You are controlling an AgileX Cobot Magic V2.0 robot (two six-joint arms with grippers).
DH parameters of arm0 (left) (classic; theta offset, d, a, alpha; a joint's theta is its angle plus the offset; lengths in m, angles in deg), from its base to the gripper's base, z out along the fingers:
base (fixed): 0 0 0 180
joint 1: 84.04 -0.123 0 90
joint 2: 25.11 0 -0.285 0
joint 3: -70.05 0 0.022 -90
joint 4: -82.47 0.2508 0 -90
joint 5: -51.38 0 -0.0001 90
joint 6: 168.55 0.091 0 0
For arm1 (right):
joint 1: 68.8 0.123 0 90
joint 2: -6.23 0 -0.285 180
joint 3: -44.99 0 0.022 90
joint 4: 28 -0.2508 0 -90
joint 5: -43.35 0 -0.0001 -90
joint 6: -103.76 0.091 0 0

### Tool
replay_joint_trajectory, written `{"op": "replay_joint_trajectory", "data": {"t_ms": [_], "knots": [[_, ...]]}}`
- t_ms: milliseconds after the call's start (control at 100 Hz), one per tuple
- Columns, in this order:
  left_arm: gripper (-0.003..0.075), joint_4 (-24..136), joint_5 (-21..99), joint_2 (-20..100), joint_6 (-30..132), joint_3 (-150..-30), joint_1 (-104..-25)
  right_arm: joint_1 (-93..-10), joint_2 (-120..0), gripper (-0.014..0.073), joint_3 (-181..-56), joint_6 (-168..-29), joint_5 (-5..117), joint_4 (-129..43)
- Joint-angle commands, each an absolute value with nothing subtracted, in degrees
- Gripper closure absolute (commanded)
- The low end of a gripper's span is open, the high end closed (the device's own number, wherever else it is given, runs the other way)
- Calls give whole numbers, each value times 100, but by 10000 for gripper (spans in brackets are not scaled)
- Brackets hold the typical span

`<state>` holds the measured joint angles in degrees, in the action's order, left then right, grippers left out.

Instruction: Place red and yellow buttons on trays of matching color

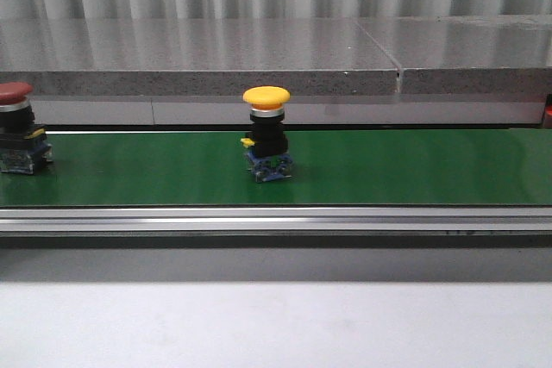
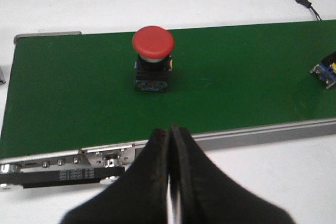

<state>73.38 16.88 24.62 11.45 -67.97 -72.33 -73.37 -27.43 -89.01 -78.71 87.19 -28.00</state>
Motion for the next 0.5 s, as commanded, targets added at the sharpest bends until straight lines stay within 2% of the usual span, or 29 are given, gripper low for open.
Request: {"op": "replay_joint_trajectory", "data": {"t_ms": [0, 200, 490], "knots": [[740, 7298, 2103, 2080, 1145, -6692, -7191, -7341, -2775, 661, -9046, -7899, 8363, -2800], [740, 7298, 2052, 1490, 1145, -6367, -7191, -7341, -2775, 661, -9046, -7899, 8363, -2800], [740, 7287, 1946, 1444, 1145, -6367, -7191, -7341, -2775, 661, -9046, -7899, 8363, -2800]]}}
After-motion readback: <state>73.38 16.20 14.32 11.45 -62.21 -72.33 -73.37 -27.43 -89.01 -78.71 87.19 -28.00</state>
